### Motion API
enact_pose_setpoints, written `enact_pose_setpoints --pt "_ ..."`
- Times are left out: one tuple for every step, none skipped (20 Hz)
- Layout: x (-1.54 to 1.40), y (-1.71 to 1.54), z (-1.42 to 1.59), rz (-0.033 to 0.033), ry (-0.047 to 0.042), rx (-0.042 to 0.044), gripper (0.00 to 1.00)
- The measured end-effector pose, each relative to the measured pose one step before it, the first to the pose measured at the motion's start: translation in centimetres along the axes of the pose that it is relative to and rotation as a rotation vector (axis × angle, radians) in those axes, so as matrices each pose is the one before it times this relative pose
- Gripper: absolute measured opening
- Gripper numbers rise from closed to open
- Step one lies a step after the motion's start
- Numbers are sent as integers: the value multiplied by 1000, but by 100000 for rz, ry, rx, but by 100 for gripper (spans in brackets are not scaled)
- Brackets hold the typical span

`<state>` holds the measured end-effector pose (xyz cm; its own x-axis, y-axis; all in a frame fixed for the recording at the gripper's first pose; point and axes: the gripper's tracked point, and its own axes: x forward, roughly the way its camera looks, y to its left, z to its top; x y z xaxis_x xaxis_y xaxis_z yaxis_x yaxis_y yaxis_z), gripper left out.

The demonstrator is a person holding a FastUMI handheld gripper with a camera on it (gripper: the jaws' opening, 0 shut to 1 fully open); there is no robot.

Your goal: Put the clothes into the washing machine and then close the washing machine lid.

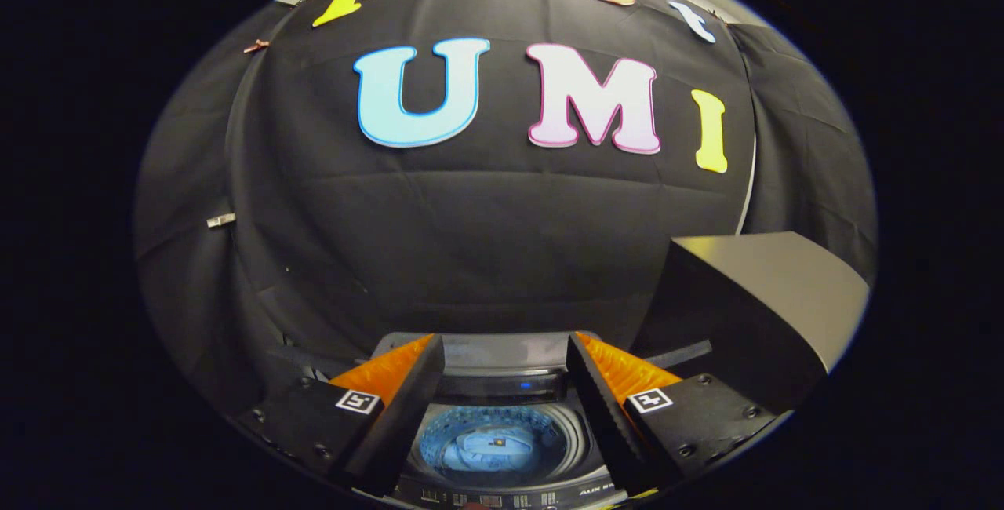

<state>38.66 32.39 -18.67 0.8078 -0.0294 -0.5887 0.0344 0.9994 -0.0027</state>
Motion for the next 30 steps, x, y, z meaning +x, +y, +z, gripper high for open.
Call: enact_pose_setpoints --pt "-508 -513 -1329 -529 3042 474 99" --pt "-451 -370 -865 -512 -1228 1669 99" --pt "-219 -468 -526 -658 -1436 1439 99" --pt "-450 -470 -110 -523 -925 457 99" --pt "-639 -387 -215 -221 -280 -466 99" --pt "-591 -359 69 -895 -1047 -1085 99" --pt "-498 -214 220 -349 -718 -1597 99" --pt "-410 -87 92 149 -206 -1223 99" --pt "-509 9 146 705 -409 -472 99" --pt "-643 224 335 1497 -1054 177 99" --pt "-490 138 482 1377 -1361 51 99" --pt "-565 45 497 1085 -1409 -421 99" --pt "-677 -239 732 473 -2187 -1068 99" --pt "-761 -400 781 -252 -2512 -1185 99" --pt "-706 -501 731 -681 -2810 -345 99" --pt "-778 -465 927 -320 -2790 601 99" --pt "-750 -373 671 -49 -2545 1196 99" --pt "-791 -380 848 244 -2431 998 99" --pt "-883 -381 824 -218 -2694 309 99" --pt "-918 -548 1100 -107 -3100 -376 99" --pt "-983 -686 1030 -230 -2759 -458 99" --pt "-822 -661 808 -788 -2201 -448 99" --pt "-839 -1094 975 -2267 -2630 -176 99" --pt "-687 -869 1152 -1420 -3515 1156 98" --pt "-915 -593 736 -635 -1921 1909 99" --pt "-753 -576 530 -383 -1936 2214 98" --pt "-991 -909 316 -692 -1608 2601 98" --pt "-919 -328 509 -24 -320 989 98" --pt "-1004 -896 -237 -859 -468 16 98" --pt "-959 -941 -229 -877 -787 -916 98"
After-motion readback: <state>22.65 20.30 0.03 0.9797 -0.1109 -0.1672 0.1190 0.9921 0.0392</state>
